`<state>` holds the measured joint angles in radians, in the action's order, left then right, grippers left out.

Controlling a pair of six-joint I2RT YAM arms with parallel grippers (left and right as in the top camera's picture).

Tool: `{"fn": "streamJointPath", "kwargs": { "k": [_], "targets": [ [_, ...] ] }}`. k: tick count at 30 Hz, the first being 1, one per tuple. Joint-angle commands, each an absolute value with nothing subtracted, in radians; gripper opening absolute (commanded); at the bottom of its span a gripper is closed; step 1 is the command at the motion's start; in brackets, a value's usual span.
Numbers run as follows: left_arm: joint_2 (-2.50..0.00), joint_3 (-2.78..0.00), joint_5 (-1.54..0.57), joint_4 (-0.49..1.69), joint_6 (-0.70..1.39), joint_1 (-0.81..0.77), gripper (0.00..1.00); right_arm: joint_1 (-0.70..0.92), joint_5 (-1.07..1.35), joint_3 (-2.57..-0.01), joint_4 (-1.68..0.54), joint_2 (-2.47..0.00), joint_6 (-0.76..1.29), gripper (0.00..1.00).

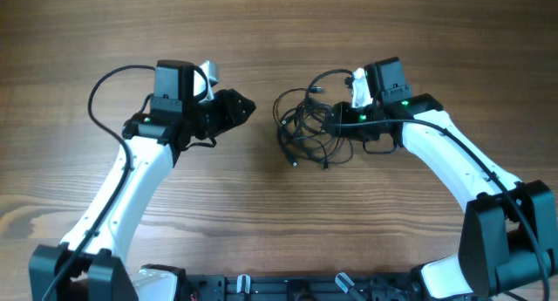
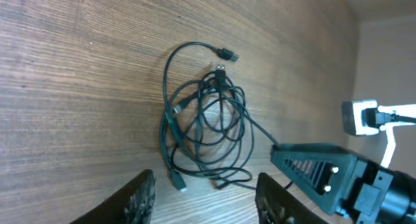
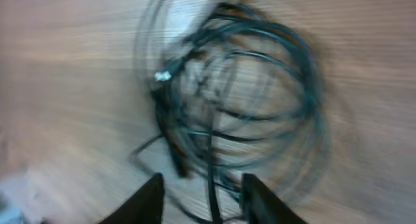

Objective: Untangle cables

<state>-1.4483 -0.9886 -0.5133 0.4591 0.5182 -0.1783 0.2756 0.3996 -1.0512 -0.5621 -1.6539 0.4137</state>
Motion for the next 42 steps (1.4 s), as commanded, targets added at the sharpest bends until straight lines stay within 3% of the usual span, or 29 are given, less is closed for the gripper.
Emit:
{"fn": "streamJointPath", "kwargs": {
  "k": [1,12,17,21,28,37,42],
  "targets": [
    [-1.492,-0.997,-0.499,0.437,0.416,-0.204,0.54,0.277,0.165,-1.061,-0.569,-1.645,0.553,0.47],
    [-1.613,-0.997,-0.493,0.161,0.411,-0.315,0.55,0.276,0.067,-1.087,-0.577,-1.492,0.553,0.53],
    [-1.678,-0.997,-0.396,0.091,0.411,-0.384,0.70,0.276,0.010,-1.087,-0.647,-1.416,0.570,0.54],
    [-1.738,-0.997,-0.304,0.077,0.393,-0.437,0.70,0.264,-0.053,-1.087,-0.754,-1.362,0.636,0.55],
    [-1.840,-0.997,-0.203,-0.003,0.244,-0.524,0.68,0.208,-0.052,-1.087,-0.859,-1.310,0.627,0.56],
    [-1.954,-0.997,-0.162,-0.043,0.242,-0.577,0.65,0.208,-0.052,-1.087,-0.875,-1.305,0.628,0.57],
    [-1.983,-0.997,-0.162,-0.046,0.242,-0.606,0.51,0.208,-0.051,-1.087,-0.876,-1.305,0.628,0.57]
  ]
}}
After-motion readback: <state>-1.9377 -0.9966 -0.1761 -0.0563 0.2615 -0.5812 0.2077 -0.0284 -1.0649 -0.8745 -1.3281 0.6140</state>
